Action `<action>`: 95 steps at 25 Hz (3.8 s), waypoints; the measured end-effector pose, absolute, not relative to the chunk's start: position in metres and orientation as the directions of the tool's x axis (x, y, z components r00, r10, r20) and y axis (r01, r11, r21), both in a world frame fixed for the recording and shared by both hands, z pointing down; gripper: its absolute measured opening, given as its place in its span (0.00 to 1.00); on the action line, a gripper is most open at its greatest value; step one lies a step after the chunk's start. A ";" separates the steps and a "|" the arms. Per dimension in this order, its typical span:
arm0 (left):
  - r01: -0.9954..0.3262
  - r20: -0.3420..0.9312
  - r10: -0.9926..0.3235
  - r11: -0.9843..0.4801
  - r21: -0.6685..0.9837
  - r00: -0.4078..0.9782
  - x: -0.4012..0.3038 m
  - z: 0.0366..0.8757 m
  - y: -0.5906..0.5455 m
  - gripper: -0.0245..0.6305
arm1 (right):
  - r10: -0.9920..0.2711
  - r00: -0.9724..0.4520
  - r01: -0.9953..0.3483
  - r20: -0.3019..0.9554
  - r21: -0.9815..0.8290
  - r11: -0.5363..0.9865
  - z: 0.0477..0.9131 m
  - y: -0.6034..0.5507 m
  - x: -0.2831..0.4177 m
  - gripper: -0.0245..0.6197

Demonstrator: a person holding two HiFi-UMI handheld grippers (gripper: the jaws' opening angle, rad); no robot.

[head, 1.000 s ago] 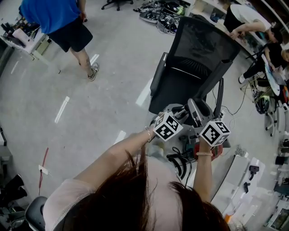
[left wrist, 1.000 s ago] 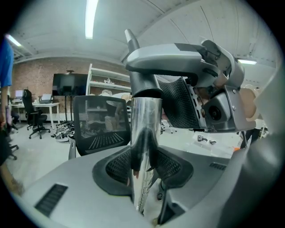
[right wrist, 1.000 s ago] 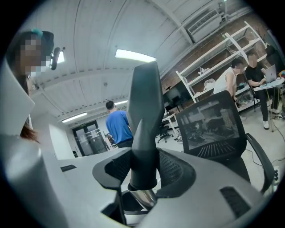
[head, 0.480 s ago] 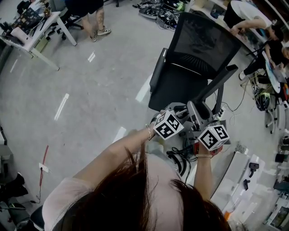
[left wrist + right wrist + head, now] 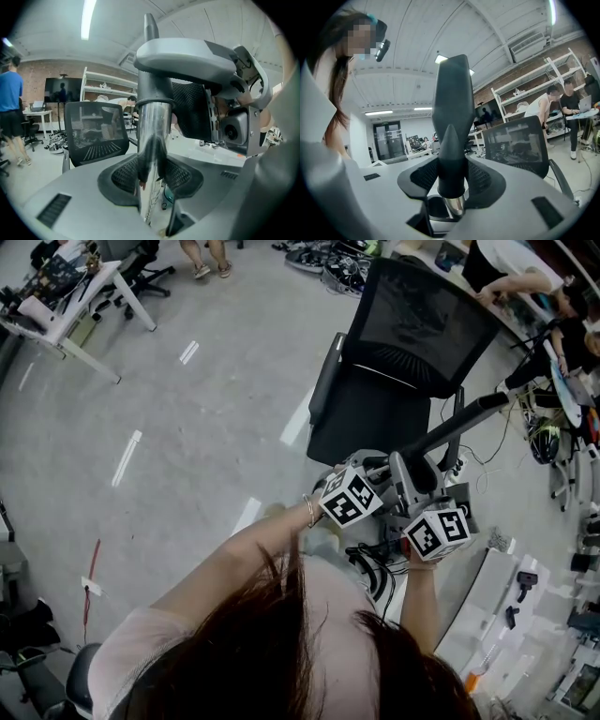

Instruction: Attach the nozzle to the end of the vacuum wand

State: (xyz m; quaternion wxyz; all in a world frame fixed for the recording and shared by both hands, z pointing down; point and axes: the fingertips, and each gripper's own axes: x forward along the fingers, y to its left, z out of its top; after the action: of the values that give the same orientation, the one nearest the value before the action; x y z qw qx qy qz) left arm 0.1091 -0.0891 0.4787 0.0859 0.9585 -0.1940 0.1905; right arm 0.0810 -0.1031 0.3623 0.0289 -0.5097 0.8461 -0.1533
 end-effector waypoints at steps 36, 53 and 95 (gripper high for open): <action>-0.303 0.367 -0.262 -0.951 0.056 0.893 0.106 0.475 -0.071 0.26 | -0.660 -0.677 -0.732 0.324 -0.392 0.558 0.364 -0.087 0.070 0.32; -0.312 0.371 -0.279 -0.949 0.033 0.886 0.119 0.477 -0.062 0.26 | -0.927 -0.261 -0.953 0.267 -0.221 0.205 0.366 -0.075 0.090 0.32; -0.224 0.365 -0.202 -0.975 0.017 0.909 0.122 0.474 -0.044 0.26 | -0.906 -0.351 -0.930 0.238 -0.198 0.309 0.364 -0.057 0.090 0.32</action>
State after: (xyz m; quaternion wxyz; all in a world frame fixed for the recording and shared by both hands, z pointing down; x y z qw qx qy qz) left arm 0.1225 -0.0445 0.4744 0.0294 0.9765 -0.1090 0.1834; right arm 0.0905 -0.0570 0.3640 -0.0408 -0.5681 0.8078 -0.1515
